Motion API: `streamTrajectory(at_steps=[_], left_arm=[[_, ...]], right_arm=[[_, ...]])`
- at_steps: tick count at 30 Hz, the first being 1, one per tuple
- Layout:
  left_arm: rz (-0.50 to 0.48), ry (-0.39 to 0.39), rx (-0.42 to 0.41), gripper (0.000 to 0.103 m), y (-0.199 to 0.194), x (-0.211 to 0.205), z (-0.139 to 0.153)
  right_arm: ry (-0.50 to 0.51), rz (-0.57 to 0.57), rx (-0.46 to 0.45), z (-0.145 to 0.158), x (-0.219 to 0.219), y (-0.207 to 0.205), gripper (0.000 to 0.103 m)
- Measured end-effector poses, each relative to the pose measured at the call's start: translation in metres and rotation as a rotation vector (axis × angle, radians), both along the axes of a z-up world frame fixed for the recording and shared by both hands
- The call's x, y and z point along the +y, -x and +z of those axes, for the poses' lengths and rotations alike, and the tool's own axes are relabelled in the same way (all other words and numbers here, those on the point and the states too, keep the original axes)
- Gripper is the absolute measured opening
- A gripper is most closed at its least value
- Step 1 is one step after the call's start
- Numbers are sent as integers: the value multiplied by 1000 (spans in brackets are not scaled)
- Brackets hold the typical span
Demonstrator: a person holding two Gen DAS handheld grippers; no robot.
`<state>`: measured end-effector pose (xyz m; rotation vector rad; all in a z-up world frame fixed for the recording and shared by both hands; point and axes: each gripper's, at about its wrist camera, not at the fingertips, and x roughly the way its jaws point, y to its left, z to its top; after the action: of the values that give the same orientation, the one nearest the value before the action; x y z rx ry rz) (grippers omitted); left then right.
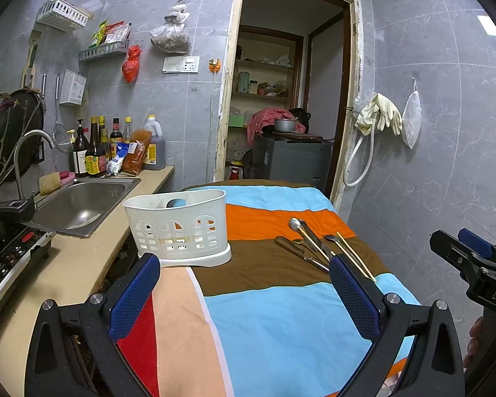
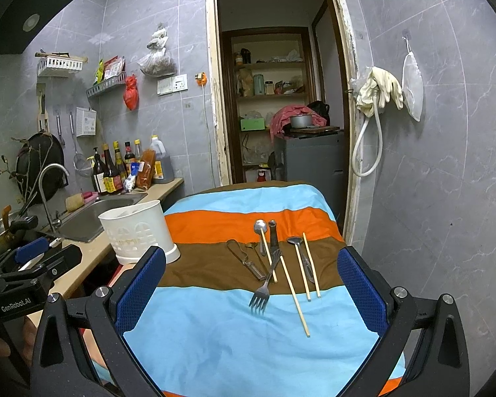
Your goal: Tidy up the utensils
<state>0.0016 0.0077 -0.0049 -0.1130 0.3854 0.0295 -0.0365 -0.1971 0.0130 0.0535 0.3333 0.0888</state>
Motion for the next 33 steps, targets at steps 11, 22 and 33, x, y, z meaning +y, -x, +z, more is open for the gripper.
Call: streamTrajectory(at_steps=[11,22,33], left_arm=[[1,-1,2,103,0,-1,0],[1,-2,3,103,0,-1,1],[2,-2,6,103,-1,0,-1]], right_arm=[[0,4,2,-1,1,0,102],[0,5,3,-2,3,0,102],[-1,6,8,-4,3,0,102]])
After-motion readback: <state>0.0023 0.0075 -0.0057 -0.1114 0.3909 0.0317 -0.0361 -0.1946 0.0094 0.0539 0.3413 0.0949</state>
